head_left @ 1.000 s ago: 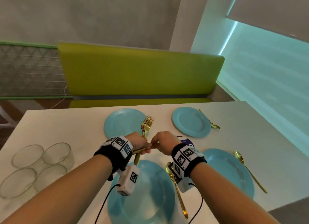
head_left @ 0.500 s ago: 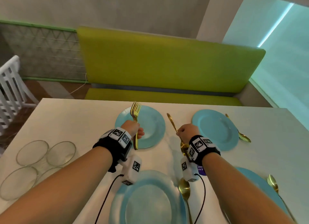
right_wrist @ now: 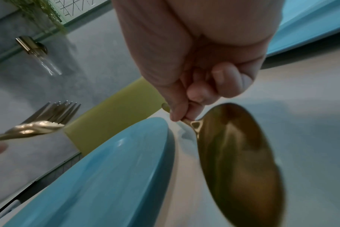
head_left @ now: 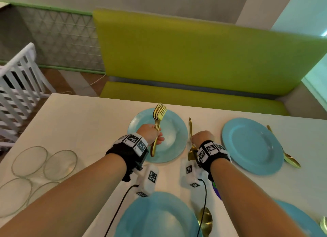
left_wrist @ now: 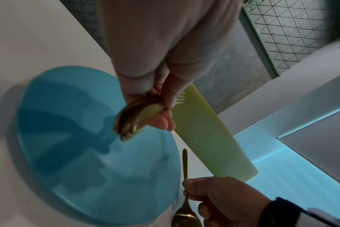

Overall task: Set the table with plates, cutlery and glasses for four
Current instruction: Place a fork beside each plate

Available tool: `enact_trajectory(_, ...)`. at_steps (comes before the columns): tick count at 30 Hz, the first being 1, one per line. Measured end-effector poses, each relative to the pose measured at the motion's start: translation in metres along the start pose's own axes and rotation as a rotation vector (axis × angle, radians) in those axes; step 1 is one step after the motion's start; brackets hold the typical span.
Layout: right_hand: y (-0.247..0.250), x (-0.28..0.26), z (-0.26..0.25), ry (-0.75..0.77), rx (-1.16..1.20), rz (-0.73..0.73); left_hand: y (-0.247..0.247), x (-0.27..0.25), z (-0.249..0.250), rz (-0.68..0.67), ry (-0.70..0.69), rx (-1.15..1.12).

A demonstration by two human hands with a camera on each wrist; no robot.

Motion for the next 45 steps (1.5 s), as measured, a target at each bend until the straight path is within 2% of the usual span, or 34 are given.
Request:
enact_trajectory(1, -0.001, 0.003, -0.001, 0.0, -0.089, -0.006, 0.0, 0.001, 0.001, 0.002, -0.001, 0.002)
enact_trajectory(4, 0.005, 0.003, 0.001, -0.09, 0.0, 0.076, 0.0, 0.003, 0.002, 0.01, -0.001, 0.016)
enact_trajectory(8, 0.005, 0.01, 0.002, -0.109, -0.069, 0.121, -0.001, 0.005, 0.002, 0.021, -0.004, 0.045)
enact_trajectory(17, 0.008, 0.013, -0.005, -0.042, -0.161, 0.141, -0.003, 0.007, 0.002, 0.025, -0.019, 0.061)
enact_trajectory(38, 0.011, 0.011, -0.002, -0.016, 0.005, 0.168, -0.003, 0.007, 0.002, 0.021, -0.001, 0.092)
enact_trajectory(41, 0.02, 0.005, -0.004, 0.024, 0.085, 0.214, -0.007, 0.007, 0.0, 0.006, 0.019, 0.086)
enact_trajectory(45, 0.025, -0.009, -0.018, 0.199, 0.211, 0.259, -0.015, 0.005, -0.006, 0.001, 0.043, 0.066)
Point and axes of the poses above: each hand's wrist, its own x-axis towards the middle knuckle, its own y-axis out of the back of the hand, z = x × y, the point moved 6 cm from there along x, towards the middle knuckle, and after that the axes turned 1 degree about -y, right-handed, at the moved point
